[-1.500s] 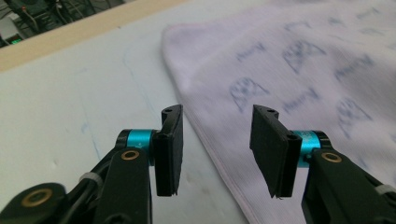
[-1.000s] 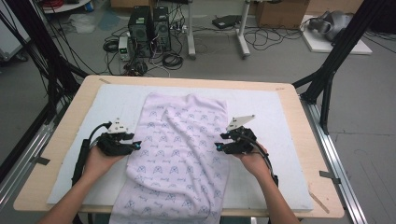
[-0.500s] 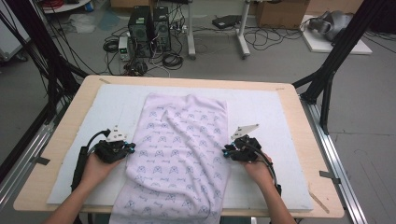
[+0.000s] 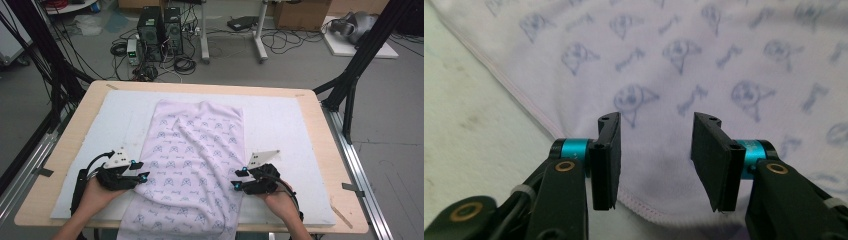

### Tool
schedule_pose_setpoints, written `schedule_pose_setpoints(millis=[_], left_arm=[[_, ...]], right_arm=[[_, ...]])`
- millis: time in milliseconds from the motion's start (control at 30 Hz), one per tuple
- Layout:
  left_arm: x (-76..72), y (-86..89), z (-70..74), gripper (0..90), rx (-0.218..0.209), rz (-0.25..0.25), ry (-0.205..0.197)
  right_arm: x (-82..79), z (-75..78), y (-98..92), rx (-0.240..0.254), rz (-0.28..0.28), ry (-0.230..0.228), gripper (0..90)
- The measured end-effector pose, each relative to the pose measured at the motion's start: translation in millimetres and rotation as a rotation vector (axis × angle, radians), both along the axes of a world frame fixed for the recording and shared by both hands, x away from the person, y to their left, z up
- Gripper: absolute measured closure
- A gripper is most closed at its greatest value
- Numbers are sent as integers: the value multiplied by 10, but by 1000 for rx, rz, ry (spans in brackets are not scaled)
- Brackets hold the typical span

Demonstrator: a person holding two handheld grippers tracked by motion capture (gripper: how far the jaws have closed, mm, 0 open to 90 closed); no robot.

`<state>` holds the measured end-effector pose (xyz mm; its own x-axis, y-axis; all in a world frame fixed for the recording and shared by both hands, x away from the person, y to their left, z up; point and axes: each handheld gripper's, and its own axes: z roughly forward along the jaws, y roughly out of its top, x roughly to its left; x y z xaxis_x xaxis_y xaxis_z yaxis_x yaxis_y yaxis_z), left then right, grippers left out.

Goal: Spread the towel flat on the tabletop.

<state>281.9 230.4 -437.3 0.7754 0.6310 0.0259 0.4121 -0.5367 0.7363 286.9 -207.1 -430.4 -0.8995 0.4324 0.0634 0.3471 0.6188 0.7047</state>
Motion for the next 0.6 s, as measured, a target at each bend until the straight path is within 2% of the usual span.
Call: schedule_pose_setpoints(millis=[33, 67, 100, 133, 167, 200, 267, 400, 500, 533, 567, 600], left_arm=[[5, -8, -40, 645, 9, -14, 6], [0, 0, -45, 686, -5, -18, -7], [1, -1, -43, 810, -11, -18, -2], [7, -7, -43, 858, -13, -16, 0], [12, -9, -41, 874, -16, -9, -2], [16, -1, -31, 877, -7, -3, -15], [19, 28, -4, 879, -18, 24, -35], [51, 109, 37, 881, -34, 70, -49], [65, 126, 13, 870, -37, 83, -35], [57, 125, 13, 841, -36, 90, -37], [53, 135, 24, 753, -41, 96, -39], [43, 154, 49, 718, -53, 96, -44]], right_arm=[[-12, -40, 20, -29, 4, 3, 599], [-17, -84, 38, -44, 15, 10, 633], [-33, -98, 35, -24, 12, -5, 786], [-29, -102, 32, -13, 29, 3, 863], [-20, -102, 43, -10, 43, 11, 876], [-7, -86, 57, -17, 45, 11, 880], [15, -15, 86, -14, 44, 1, 882], [103, 121, 222, -8, 60, -20, 883], [169, 95, 384, -64, 69, -22, 881], [188, 55, 425, -87, 70, -12, 880], [202, 12, 452, -111, 70, -3, 871], [214, -7, 443, -90, 67, 4, 852]])
